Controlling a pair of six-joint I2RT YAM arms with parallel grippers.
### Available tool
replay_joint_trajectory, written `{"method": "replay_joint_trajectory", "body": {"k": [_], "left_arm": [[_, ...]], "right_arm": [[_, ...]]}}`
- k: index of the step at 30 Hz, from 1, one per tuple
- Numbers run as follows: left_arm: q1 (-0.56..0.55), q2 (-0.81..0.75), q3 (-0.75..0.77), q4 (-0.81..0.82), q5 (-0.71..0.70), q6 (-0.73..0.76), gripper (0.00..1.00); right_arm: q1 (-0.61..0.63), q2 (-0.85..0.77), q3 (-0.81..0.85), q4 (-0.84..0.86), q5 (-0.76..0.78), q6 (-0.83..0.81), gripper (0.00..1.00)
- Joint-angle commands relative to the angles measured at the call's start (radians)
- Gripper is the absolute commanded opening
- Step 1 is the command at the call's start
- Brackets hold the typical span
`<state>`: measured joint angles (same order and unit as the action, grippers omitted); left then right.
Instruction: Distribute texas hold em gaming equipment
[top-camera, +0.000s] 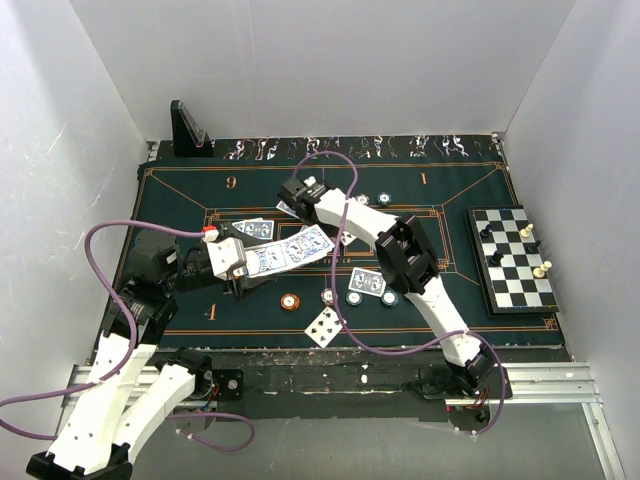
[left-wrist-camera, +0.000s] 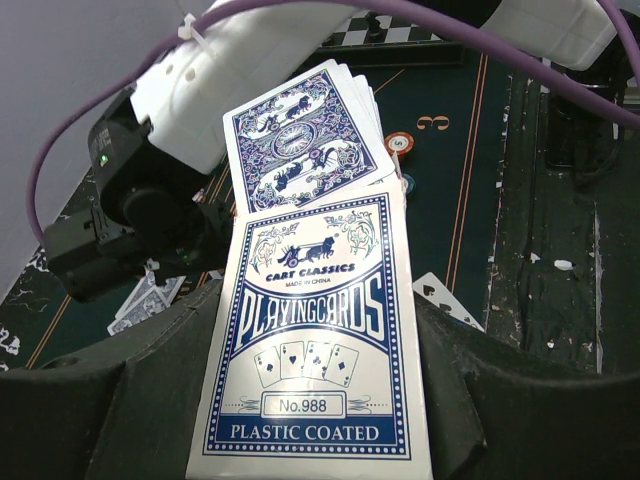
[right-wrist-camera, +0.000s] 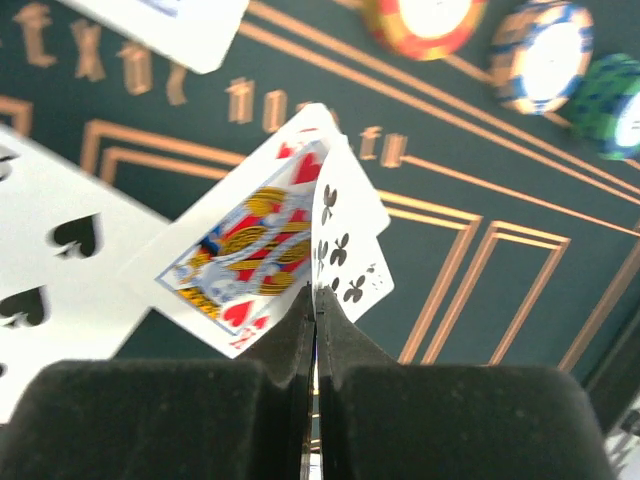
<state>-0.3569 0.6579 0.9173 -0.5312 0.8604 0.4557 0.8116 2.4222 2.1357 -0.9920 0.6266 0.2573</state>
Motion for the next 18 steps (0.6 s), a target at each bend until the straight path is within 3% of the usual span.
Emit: {"method": "replay_joint_trajectory", "body": {"k": [1, 6, 12, 18], "left_arm": [[0.004, -0.006, 0.041, 0.004, -0.001, -0.003, 0.00], [0.004, -0.007, 0.037, 0.005, 0.000, -0.002, 0.00], [0.004, -0.007, 0.035, 0.008, 0.000, 0.003, 0.00], [0.004, -0.011, 0.029, 0.010, -0.001, 0.003, 0.00]], "right_arm": [[0.015, 0.012, 0.026, -0.030, -0.111, 0.062, 0.02], [0.026, -0.070, -0.083, 0.053, -0.224, 0.103, 0.21], [0.012, -0.141, -0.103, 0.052, -0.309, 0.108, 0.44], [-0.026, -0.236, -0.141, 0.066, -0.392, 0.106, 0.50]]}}
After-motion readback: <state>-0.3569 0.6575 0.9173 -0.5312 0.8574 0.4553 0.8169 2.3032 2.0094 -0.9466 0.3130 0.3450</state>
